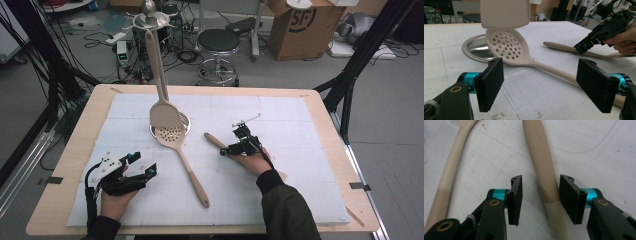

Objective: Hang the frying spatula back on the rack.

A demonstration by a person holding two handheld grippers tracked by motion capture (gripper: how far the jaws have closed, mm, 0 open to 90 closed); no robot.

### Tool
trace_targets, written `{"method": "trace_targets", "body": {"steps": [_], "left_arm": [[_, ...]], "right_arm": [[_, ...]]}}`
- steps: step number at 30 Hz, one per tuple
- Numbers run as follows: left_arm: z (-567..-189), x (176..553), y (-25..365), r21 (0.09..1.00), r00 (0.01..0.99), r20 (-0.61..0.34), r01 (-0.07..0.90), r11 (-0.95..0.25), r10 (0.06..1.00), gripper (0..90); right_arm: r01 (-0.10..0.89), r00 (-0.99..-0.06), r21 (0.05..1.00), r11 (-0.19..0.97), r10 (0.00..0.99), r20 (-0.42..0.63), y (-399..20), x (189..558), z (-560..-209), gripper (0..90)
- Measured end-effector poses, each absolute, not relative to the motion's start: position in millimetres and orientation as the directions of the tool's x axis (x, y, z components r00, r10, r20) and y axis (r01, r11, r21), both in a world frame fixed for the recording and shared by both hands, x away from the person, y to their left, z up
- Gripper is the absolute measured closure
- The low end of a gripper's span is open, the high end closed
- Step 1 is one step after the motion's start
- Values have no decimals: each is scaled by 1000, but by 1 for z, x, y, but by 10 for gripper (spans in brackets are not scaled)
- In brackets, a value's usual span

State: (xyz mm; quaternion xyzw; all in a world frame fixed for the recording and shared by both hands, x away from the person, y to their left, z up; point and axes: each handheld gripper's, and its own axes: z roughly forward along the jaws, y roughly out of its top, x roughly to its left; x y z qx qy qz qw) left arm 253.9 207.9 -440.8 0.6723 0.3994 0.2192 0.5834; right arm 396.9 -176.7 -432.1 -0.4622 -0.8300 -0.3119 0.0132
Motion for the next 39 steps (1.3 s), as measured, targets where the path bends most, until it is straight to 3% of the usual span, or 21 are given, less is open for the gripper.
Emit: {"method": "trace_targets", "body": {"steps": [10, 20, 39], "left_arm": [[-440, 253, 206, 960, 587, -168, 281, -4, 792, 228], [-440, 253, 208, 960, 582, -169, 280, -1, 795, 228], [-441, 252, 208, 959, 581, -166, 282, -5, 796, 228]], "right_arm": [[687, -647, 475, 550, 761, 54, -151, 387, -428, 598], [692, -666, 401, 600, 746, 34, -145, 396, -423, 699], [612, -763, 278, 741, 645, -40, -129, 408, -418, 703]]}}
